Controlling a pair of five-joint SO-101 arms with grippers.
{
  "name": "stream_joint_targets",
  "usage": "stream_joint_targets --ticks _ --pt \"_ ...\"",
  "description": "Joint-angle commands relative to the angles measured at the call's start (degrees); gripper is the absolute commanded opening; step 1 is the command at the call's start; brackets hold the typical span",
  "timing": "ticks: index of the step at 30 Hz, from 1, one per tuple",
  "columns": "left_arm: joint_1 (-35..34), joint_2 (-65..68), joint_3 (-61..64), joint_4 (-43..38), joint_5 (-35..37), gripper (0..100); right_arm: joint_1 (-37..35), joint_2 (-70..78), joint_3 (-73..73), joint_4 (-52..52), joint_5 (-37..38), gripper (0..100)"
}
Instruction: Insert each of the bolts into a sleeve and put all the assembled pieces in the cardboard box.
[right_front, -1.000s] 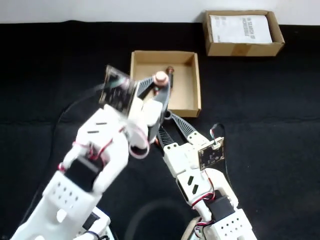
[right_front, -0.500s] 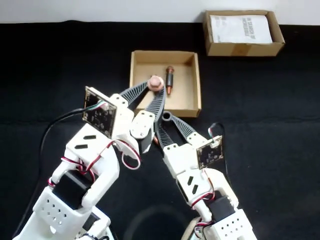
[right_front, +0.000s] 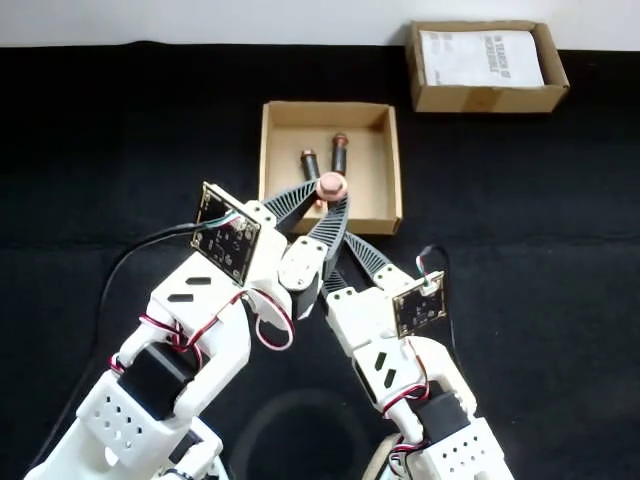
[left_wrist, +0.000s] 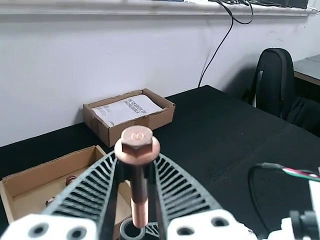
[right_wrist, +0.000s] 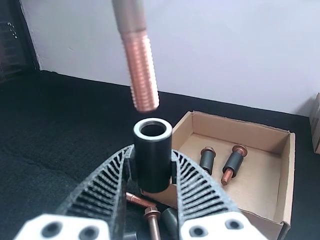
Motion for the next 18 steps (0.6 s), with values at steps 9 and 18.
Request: stream_joint_targets --ticks 9,18 --pt "0.13 -0.57 7.52 -6.07 -1.41 1 -0.13 -0.66 7.52 0.13 -0.53 0.7" --pt "-1.01 -0.57 10.33 -9.58 -5.71 1 -0.04 -0.66 7.52 0.13 -0.44 0.7"
